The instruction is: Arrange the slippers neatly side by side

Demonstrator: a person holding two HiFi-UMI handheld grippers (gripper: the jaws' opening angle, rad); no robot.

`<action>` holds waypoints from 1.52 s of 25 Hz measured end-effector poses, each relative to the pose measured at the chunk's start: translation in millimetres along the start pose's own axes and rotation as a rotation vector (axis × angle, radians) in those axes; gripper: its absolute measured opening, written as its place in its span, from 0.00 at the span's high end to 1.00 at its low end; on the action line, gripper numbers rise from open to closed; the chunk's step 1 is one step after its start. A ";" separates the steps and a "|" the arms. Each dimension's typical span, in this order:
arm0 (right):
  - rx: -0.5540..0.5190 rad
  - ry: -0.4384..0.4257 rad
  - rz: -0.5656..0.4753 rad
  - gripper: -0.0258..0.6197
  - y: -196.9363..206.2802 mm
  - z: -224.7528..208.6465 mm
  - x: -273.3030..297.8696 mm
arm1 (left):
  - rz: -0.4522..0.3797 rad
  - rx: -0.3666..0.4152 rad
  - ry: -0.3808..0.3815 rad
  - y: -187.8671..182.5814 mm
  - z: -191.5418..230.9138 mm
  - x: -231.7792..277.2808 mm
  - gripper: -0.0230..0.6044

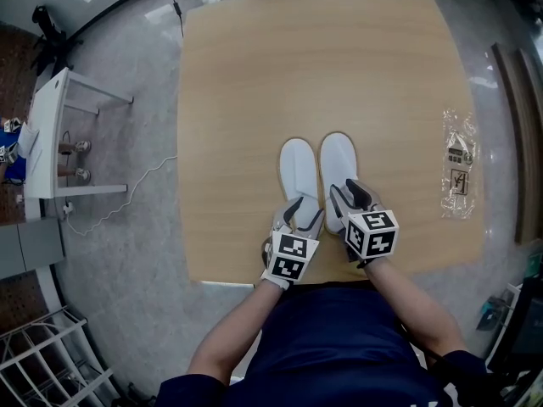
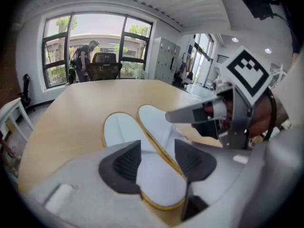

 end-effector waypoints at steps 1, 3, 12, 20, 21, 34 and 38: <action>-0.002 -0.005 -0.004 0.70 0.2 0.2 -2.7 | -0.013 -0.004 0.006 -3.1 -0.5 -2.3 0.62; -0.010 -0.012 -0.015 0.73 -2.4 0.3 -10.9 | -0.041 -0.010 0.016 -11.2 -3.4 -9.3 0.65; -0.055 -0.051 -0.086 0.83 -28.3 11.9 -54.7 | -0.188 -0.047 0.085 -58.0 -26.1 -57.8 0.83; -0.172 -0.106 -0.260 0.94 -79.3 30.1 -107.5 | -0.332 -0.089 0.218 -100.2 -44.3 -104.2 0.96; -0.176 -0.127 -0.289 0.94 -87.4 36.4 -118.0 | -0.354 -0.089 0.224 -107.2 -47.9 -112.6 0.96; -0.184 -0.216 -0.498 0.94 -148.6 66.2 -169.4 | -0.517 -0.050 0.297 -154.1 -71.9 -155.3 0.96; -0.224 -0.204 -0.523 0.94 -153.9 72.1 -175.9 | -0.533 -0.054 0.296 -162.2 -73.6 -162.2 0.96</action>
Point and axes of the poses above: the fingertips, and each gripper's own axes: x forward along the fingers, z to its left, y out of its underside, the point moved 9 cm from there along -x, backward along the fingers, and after that the axes turned 6 degrees about -x, right-handed, at the moved point
